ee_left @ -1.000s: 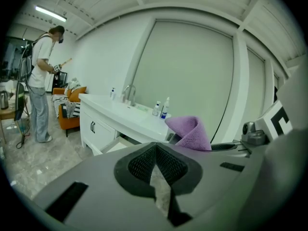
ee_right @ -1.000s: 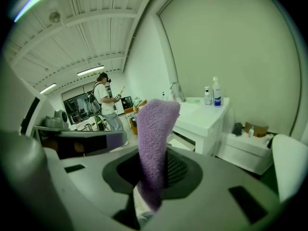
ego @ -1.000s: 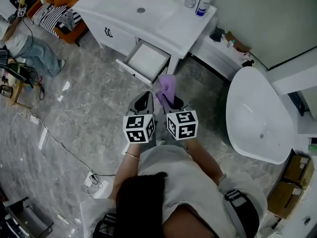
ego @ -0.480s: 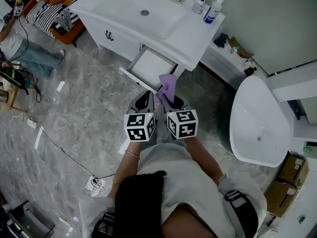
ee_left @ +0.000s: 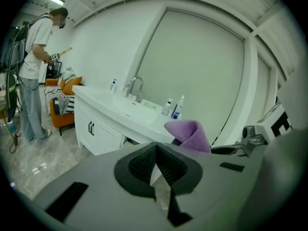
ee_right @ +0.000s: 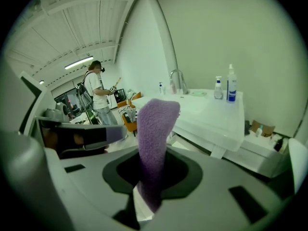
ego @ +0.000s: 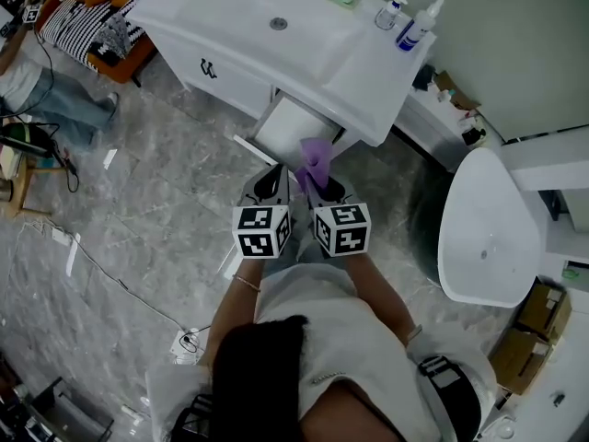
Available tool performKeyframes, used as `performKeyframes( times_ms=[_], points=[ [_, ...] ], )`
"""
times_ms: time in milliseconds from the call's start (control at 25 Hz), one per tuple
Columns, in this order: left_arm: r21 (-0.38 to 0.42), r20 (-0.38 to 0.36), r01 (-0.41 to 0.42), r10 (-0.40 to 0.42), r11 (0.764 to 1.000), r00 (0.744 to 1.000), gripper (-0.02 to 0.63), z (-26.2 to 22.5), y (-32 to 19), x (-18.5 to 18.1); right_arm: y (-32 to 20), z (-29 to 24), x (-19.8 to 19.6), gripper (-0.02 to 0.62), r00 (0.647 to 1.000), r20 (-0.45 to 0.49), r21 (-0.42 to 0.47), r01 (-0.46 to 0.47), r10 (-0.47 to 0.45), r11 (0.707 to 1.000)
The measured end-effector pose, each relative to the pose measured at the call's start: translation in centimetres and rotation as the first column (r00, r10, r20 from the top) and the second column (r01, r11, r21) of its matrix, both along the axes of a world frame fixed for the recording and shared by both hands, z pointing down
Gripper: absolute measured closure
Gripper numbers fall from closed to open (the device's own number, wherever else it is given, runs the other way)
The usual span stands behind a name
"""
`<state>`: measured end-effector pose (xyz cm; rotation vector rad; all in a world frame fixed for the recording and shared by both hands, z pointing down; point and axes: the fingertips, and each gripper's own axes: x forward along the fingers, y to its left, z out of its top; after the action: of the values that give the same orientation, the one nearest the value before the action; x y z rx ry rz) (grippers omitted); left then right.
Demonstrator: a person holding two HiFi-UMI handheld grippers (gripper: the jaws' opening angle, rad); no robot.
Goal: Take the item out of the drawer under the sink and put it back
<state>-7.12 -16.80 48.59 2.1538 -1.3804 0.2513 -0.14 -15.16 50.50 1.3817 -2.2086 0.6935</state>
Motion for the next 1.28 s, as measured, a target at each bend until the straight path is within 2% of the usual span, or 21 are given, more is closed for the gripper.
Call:
performKeyframes(
  times_ms=[440,720,920,1120,1280],
  points=[
    [-0.070,0.034,0.015,-0.013,0.997,0.999,0.603,3.6,-4.3,-1.3,-5.2,1.9,-1.8,0.506,0.999,-0.027,-0.009,0.026,-0.026,1.000],
    [-0.129,0.039,0.026,-0.021,0.991,0.999,0.603,6.4,-7.2,-0.1,-7.9,5.2,-1.2,0.506,0.997,-0.050,-0.093,0.046,-0.050,0.995],
    [-0.152,0.043,0.045,-0.039,0.987,0.998,0.603,8.6,-8.9,0.2,-10.0,7.9,-1.4,0.506,0.998,-0.047,-0.132,0.026,-0.032,0.991],
    [-0.197,0.070,0.060,-0.047,0.979,0.996,0.603,12.5,-10.4,0.2,-11.3,12.3,-0.8,0.506,0.998,-0.054,-0.199,0.024,-0.035,0.980],
    [-0.262,0.042,0.078,-0.070,0.962,0.997,0.603,16.6,-10.7,0.0,-12.0,16.1,-0.7,0.506,0.998,-0.060,-0.246,0.009,-0.024,0.969]
  ],
)
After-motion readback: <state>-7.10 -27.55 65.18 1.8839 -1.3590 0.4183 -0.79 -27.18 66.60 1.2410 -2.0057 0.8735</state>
